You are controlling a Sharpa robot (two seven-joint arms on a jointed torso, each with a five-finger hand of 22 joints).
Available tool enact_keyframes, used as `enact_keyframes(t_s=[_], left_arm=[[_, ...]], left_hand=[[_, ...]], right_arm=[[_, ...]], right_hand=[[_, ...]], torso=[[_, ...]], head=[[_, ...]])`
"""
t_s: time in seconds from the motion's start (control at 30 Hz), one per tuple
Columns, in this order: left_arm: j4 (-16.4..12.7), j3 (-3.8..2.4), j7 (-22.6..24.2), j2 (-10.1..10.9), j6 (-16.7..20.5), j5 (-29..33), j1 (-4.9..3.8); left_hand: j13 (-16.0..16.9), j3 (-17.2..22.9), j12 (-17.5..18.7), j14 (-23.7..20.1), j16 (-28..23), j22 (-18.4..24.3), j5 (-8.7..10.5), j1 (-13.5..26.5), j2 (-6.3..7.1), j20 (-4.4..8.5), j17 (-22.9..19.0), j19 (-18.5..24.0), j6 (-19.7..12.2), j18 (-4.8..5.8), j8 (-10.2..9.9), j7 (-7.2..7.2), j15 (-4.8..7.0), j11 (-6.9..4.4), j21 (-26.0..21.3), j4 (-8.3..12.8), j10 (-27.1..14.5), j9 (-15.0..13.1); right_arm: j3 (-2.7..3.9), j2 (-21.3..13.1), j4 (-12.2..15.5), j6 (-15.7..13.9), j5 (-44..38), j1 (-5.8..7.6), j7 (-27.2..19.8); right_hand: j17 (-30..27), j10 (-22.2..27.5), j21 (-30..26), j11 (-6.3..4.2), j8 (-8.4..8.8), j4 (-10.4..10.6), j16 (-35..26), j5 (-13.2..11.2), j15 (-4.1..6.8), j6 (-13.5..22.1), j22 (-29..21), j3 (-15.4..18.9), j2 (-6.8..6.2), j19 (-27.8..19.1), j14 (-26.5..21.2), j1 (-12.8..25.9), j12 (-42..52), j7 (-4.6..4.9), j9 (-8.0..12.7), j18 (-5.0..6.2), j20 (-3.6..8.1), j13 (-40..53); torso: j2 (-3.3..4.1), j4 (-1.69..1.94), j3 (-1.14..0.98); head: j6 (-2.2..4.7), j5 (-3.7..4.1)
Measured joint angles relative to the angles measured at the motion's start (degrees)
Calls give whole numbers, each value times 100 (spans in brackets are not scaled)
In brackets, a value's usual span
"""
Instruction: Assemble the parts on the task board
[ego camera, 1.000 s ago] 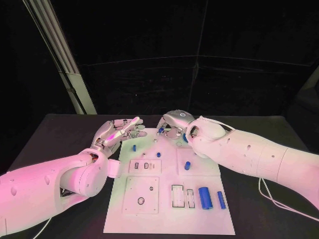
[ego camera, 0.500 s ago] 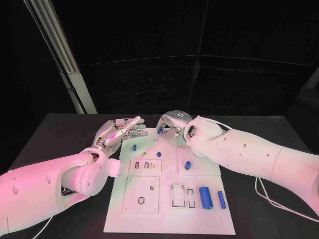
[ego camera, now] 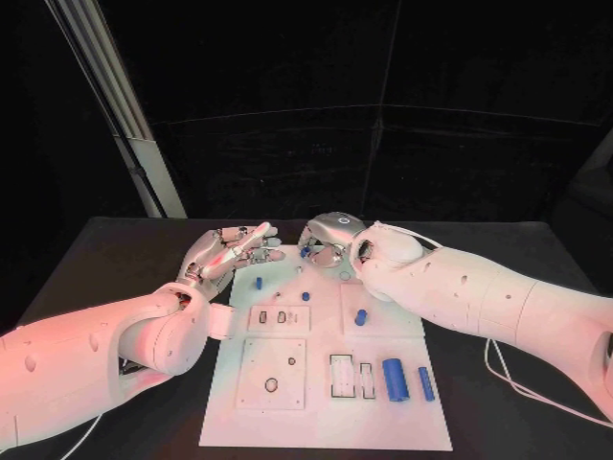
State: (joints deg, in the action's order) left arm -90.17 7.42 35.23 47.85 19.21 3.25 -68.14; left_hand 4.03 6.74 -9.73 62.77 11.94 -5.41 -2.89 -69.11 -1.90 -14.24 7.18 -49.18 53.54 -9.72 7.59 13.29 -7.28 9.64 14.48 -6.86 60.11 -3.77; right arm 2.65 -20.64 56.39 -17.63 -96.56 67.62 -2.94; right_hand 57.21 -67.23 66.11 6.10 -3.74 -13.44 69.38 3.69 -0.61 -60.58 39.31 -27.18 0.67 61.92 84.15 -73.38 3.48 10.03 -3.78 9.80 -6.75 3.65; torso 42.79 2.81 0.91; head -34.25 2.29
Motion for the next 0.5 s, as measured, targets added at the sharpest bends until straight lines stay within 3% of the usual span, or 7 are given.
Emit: enact_keyframes(t_s=[0.13,0.3,0.5], left_arm=[[2,0,-12,-4,-25,1,-3],[6,0,-34,-7,-53,1,-7],[18,0,-62,-10,-87,2,-8]], left_hand=[[-4,0,0,0,-23,5,0,0,0,0,0,0,0,0,0,0,0,0,0,0,0,0],[-7,0,27,0,-52,19,0,-22,-22,0,-1,0,-12,0,-23,12,0,21,-24,32,-21,0],[-9,-16,50,0,-64,33,0,-22,-22,0,-1,0,-21,0,-46,21,0,42,-46,48,-42,0]], right_arm=[[-1,18,-36,25,0,0,1],[-6,4,-63,45,-1,-9,26],[-6,-89,78,12,-1,-9,93]], right_hand=[[-183,248,-79,28,-2,64,-106,2,-33,171,-213,-37,-117,-164,-33,91,5,79,2,0,-28,-14],[-686,830,-397,233,-3,256,-460,-66,-221,999,-716,248,-428,-491,-158,191,5,279,21,0,-166,-15],[-1006,1003,-489,270,-3,374,-683,98,-257,1087,-833,477,-488,-520,-195,131,27,272,6,0,-195,-8]], torso=[[0,0,3],[1,1,3],[-1,0,-1]], head=[[4,0],[3,0],[23,-1]])
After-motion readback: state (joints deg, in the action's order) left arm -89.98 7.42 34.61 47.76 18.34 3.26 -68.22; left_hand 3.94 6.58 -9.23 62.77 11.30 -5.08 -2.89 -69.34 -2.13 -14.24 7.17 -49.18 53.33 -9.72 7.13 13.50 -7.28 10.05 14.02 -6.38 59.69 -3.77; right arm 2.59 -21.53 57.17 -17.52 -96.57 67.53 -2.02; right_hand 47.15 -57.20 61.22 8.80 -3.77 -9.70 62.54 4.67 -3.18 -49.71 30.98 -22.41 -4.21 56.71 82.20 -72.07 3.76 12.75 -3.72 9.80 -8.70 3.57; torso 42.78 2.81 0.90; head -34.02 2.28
